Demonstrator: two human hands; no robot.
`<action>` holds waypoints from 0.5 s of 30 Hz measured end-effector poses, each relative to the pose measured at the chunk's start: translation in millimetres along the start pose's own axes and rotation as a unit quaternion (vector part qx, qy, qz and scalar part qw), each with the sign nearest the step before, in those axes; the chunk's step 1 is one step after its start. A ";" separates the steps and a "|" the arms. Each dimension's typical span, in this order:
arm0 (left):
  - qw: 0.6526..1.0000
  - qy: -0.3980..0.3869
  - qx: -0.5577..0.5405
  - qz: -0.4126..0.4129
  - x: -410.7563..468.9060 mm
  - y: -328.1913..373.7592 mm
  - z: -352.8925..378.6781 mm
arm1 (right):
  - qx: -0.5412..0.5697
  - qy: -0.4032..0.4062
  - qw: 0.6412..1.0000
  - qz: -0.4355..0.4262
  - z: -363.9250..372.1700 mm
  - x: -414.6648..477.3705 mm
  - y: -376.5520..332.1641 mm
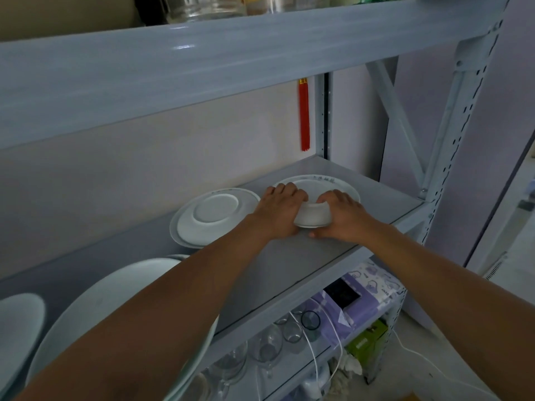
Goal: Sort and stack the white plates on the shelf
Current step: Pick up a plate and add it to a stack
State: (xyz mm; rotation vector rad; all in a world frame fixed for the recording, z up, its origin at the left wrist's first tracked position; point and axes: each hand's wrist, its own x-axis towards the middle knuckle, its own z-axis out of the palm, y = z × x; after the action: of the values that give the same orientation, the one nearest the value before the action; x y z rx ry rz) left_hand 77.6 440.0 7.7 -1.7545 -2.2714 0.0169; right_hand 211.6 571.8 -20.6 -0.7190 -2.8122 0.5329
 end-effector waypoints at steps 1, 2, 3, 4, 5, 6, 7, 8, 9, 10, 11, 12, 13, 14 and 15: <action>1.000 -0.014 -0.011 -0.007 -0.4 -1.3 0.2 | 0.004 0.002 1.000 -0.001 0.1 0.3 0.3; 0.999 -0.032 -0.016 -0.009 0.1 -2.5 -0.4 | 0.004 -0.003 1.000 0.001 -1.0 -0.5 -0.5; 0.999 -0.044 -0.015 -0.005 2.1 -4.3 -1.2 | 0.005 -0.006 1.000 0.002 -1.4 -0.1 -0.4; 0.999 -0.048 -0.011 0.002 4.9 -6.1 -2.6 | 0.006 -0.011 1.000 0.003 -2.7 -1.3 -1.1; 0.999 -0.049 -0.004 0.008 7.5 -7.5 -4.3 | 0.013 -0.014 1.000 0.003 -3.6 -1.8 -0.1; 0.999 -0.049 -0.002 0.012 9.2 -8.4 -6.4 | 0.031 -0.016 0.999 0.004 -5.9 -3.3 -0.2; 0.998 -0.058 -0.009 0.014 10.7 -9.2 -7.9 | 0.075 -0.019 0.997 0.014 -8.2 -2.5 -0.4; 0.997 -0.074 -0.030 0.007 11.2 -9.4 -9.9 | 0.136 -0.014 0.990 0.030 -12.0 -1.5 -2.3; 0.993 -0.094 -0.075 -0.015 12.5 -8.7 -11.4 | 0.202 0.004 0.978 0.055 -16.0 2.0 -4.0; 0.982 -0.105 -0.145 -0.056 14.1 -7.4 -12.3 | 0.257 0.032 0.961 0.094 -20.6 7.8 -6.0; 0.962 -0.098 -0.226 -0.118 17.7 -6.1 -11.8 | 0.302 0.056 0.942 0.139 -26.5 14.4 -8.2; 0.929 -0.076 -0.304 -0.196 22.5 -5.2 -10.7 | 0.337 0.061 0.923 0.176 -32.4 21.2 -10.0; 0.886 -0.048 -0.365 -0.283 27.7 -5.1 -10.3 | 0.369 0.052 0.906 0.202 -36.7 27.4 -11.3; 0.838 -0.028 -0.410 -0.359 32.2 -6.3 -11.0 | 0.391 0.039 0.894 0.217 -39.1 32.2 -12.0; 0.793 -0.015 -0.450 -0.411 35.7 -8.1 -12.4 | 0.403 0.030 0.886 0.227 -39.7 35.5 -11.7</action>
State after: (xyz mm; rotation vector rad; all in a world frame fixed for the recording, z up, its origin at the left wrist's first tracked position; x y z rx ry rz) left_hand 64.4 469.9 28.4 -0.7769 -3.1033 -1.4005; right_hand 186.6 591.5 23.7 -1.1292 -2.0177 1.5805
